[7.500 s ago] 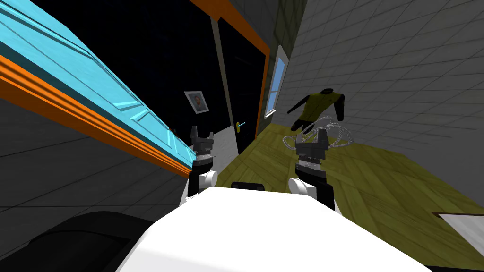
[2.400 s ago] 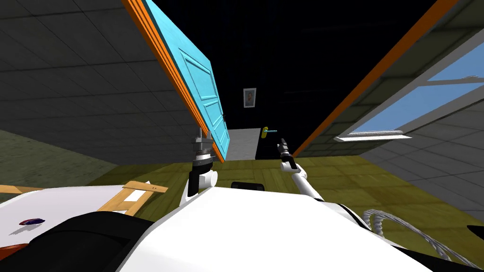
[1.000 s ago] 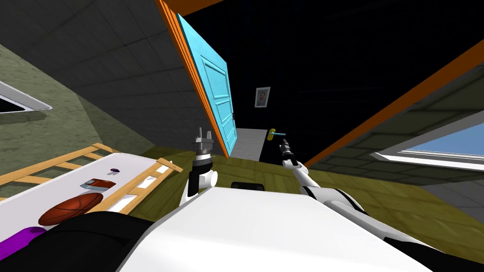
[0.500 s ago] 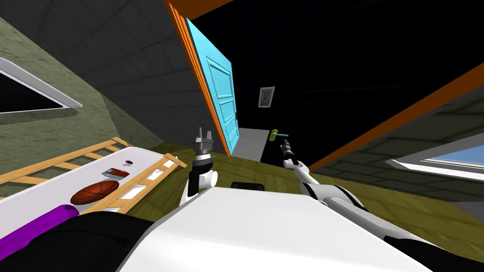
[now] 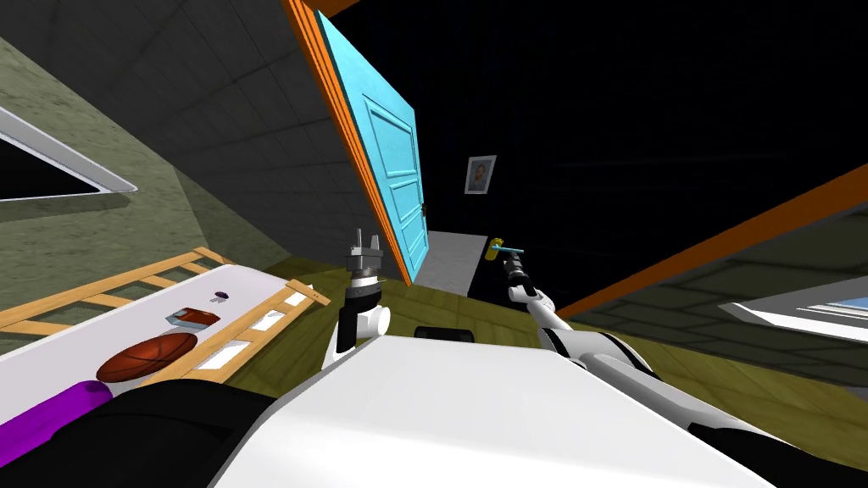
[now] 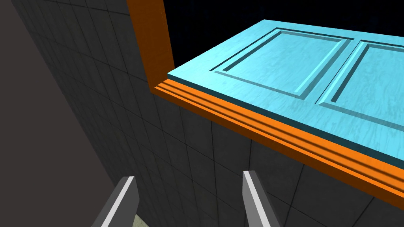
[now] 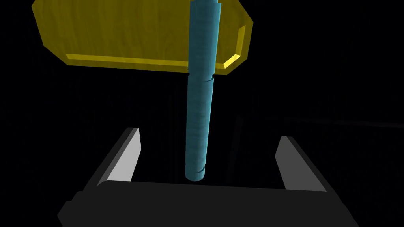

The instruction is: Push the door open

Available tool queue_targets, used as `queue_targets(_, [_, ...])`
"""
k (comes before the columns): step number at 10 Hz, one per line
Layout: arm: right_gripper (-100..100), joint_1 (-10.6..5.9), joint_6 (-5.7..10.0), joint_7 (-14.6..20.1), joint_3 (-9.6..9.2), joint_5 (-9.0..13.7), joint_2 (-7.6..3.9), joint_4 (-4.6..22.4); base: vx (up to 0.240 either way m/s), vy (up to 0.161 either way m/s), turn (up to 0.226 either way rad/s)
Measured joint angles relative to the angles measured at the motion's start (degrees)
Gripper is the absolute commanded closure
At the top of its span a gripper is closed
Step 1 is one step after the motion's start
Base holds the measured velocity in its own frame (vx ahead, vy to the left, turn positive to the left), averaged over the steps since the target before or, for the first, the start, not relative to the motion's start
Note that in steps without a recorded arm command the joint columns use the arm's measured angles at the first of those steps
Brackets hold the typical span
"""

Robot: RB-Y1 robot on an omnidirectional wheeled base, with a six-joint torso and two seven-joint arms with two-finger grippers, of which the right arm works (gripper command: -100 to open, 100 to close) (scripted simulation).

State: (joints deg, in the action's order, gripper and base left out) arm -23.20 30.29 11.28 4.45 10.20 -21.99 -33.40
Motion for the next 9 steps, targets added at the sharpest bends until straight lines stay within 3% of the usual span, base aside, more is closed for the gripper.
queue_targets(4, [-100,-0.02,0.02,-0.38,0.55,0.17,0.03,0.18,0.165,-0.043,0.021])
queue_targets(5, [100,-0.04,0.02,-0.4,0.57,0.17,0.02,0.17,-0.014,-0.002,0.0])
queue_targets(9, [100,-0.05,-0.02,-0.39,0.54,0.16,0.02,0.19,-0.021,0.001,0.001])
